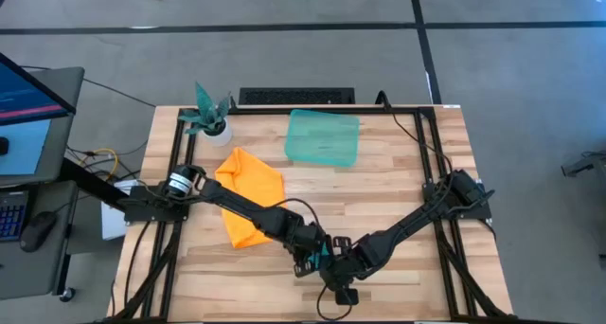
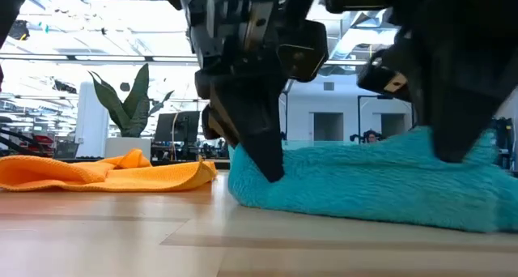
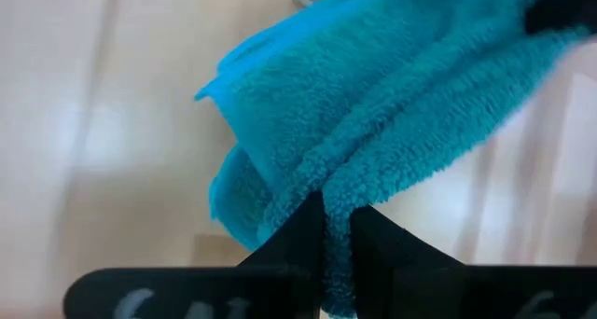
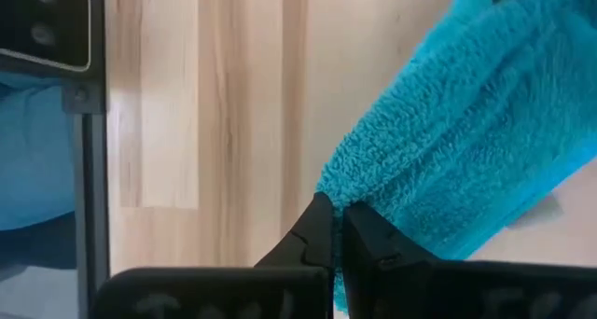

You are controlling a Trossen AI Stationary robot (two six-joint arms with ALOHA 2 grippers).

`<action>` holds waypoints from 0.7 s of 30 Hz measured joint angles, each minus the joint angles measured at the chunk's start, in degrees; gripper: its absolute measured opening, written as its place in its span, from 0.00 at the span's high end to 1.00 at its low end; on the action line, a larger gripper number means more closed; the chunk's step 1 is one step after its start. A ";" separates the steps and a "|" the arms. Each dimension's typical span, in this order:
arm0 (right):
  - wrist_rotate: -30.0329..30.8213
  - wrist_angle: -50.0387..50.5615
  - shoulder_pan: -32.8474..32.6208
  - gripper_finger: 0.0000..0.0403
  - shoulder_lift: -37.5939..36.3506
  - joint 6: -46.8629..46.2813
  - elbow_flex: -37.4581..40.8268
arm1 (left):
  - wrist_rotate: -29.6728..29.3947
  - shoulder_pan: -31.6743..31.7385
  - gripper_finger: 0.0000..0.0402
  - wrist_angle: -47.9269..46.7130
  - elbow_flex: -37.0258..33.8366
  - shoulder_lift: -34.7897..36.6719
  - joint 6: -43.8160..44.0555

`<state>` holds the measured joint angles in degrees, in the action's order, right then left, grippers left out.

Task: Roll microfiber towels into tight, uniform cylinder then place into a basket
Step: Roll the blue microfiber towel

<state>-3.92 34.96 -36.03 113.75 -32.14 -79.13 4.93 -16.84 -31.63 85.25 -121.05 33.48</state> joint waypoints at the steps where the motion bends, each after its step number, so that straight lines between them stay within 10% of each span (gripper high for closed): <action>1: 0.06 0.81 -0.04 0.95 0.00 -1.01 -0.02 | 0.31 0.09 0.94 0.77 -0.37 0.02 0.16; 21: 3.36 8.67 -1.08 0.70 -0.17 -3.33 -0.13 | -1.45 1.47 0.94 -1.01 -1.24 0.17 0.43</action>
<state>-0.56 43.62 -37.12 113.58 -35.47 -79.26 3.48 -15.38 -32.64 84.01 -120.88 33.91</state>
